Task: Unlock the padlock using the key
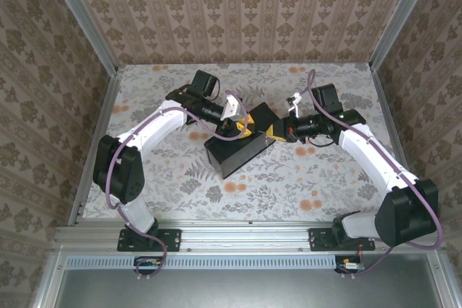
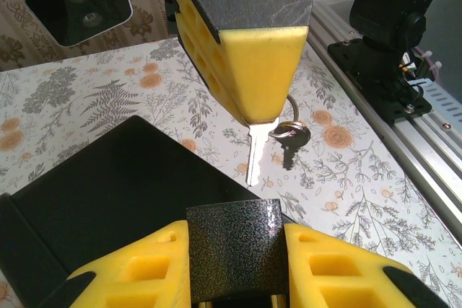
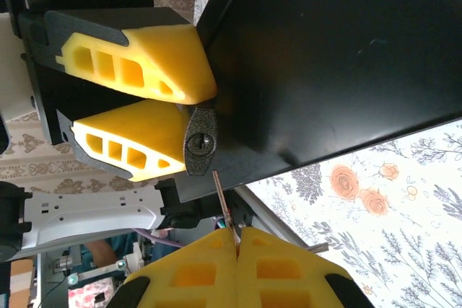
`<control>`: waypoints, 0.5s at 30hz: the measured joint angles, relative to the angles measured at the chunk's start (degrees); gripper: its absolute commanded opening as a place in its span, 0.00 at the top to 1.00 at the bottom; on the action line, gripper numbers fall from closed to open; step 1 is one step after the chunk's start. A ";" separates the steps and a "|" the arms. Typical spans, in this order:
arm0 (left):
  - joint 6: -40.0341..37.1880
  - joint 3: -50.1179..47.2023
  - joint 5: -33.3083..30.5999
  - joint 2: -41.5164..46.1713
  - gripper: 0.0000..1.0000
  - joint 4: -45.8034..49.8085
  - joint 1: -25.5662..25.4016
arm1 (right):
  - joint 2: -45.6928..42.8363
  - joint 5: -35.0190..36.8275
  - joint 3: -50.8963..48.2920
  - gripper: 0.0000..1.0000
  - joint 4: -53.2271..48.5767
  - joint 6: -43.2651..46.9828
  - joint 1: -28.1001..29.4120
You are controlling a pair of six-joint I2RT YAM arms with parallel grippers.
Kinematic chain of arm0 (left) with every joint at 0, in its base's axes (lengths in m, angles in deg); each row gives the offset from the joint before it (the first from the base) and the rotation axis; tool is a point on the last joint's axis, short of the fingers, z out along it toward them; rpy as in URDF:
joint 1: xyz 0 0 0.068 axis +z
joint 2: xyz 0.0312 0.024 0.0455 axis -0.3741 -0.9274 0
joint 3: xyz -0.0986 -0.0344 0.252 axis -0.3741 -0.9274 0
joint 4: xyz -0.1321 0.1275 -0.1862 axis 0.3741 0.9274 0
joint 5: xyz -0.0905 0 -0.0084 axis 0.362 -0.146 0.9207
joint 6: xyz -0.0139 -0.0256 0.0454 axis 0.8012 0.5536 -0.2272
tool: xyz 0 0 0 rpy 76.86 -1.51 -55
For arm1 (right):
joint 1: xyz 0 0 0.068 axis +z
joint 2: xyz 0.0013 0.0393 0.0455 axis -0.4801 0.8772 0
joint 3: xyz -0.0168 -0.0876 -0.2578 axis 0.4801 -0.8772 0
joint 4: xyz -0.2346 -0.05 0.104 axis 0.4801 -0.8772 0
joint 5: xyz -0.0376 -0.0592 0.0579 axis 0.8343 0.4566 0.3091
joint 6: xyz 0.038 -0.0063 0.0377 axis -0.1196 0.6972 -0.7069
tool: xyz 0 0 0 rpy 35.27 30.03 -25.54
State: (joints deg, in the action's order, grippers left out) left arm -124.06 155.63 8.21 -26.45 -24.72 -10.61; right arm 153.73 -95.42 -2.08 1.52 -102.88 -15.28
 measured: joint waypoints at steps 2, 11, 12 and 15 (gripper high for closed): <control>-0.07 -0.04 0.00 0.00 0.78 0.00 0.00 | 0.00 -0.68 0.22 1.00 -0.02 -0.15 -0.15; -0.22 -0.46 0.02 0.07 0.78 0.00 -0.13 | 0.50 -2.16 0.66 1.00 0.61 -1.03 -0.20; -0.22 -0.50 0.02 0.13 0.78 0.00 -0.17 | 0.70 -2.27 0.68 1.00 0.68 -1.05 -0.20; -0.24 -0.52 0.02 0.42 0.78 -0.02 -0.44 | 1.11 -2.40 0.70 1.00 0.92 -1.22 -0.20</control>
State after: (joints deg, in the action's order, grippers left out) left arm -124.30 155.10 8.23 -26.04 -24.74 -11.05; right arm 154.85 -97.82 -1.38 2.44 -104.11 -15.48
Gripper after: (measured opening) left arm 0.280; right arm 0.038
